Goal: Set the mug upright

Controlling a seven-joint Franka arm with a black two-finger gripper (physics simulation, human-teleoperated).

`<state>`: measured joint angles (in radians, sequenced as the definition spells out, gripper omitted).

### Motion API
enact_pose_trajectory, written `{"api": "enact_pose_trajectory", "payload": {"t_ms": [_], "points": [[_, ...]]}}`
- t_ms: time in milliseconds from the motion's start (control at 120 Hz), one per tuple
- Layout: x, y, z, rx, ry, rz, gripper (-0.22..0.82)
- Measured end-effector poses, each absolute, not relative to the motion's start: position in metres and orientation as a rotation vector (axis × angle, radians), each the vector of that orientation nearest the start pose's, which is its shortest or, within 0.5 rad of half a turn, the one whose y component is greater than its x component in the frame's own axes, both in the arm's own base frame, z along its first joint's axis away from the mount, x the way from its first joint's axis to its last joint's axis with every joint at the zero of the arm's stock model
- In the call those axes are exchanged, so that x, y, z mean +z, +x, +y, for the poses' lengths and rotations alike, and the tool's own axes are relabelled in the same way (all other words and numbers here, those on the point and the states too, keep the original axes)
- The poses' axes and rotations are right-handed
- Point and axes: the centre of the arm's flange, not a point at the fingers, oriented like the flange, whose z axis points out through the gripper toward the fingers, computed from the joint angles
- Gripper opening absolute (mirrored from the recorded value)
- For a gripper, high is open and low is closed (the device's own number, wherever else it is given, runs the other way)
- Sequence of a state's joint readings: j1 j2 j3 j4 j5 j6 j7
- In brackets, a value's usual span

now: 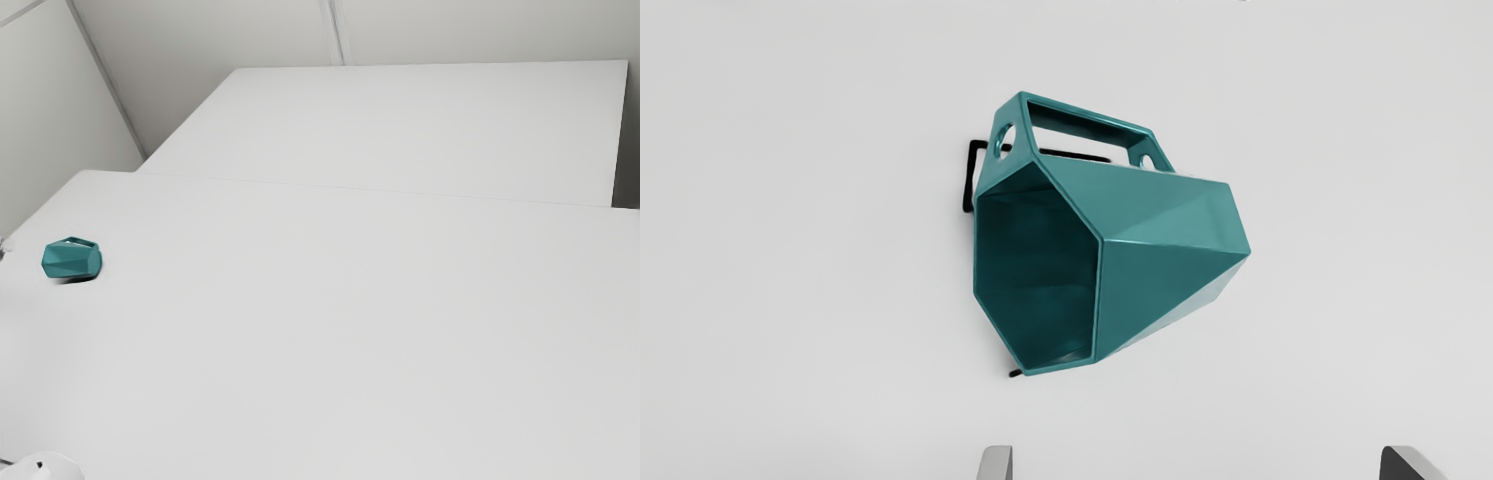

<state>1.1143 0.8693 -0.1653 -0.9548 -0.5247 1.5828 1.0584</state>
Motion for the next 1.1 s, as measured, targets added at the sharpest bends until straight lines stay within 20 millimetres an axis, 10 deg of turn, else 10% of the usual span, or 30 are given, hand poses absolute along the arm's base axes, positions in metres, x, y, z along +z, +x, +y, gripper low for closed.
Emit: {"api": "enact_pose_trajectory", "payload": {"t_ms": [583, 1100], "points": [[0.292, 0.504, 0.576, 0.669, 2.477, -0.192, 0.60], [0.293, 0.514, 0.568, 0.784, 2.390, -0.211, 0.02]]}}
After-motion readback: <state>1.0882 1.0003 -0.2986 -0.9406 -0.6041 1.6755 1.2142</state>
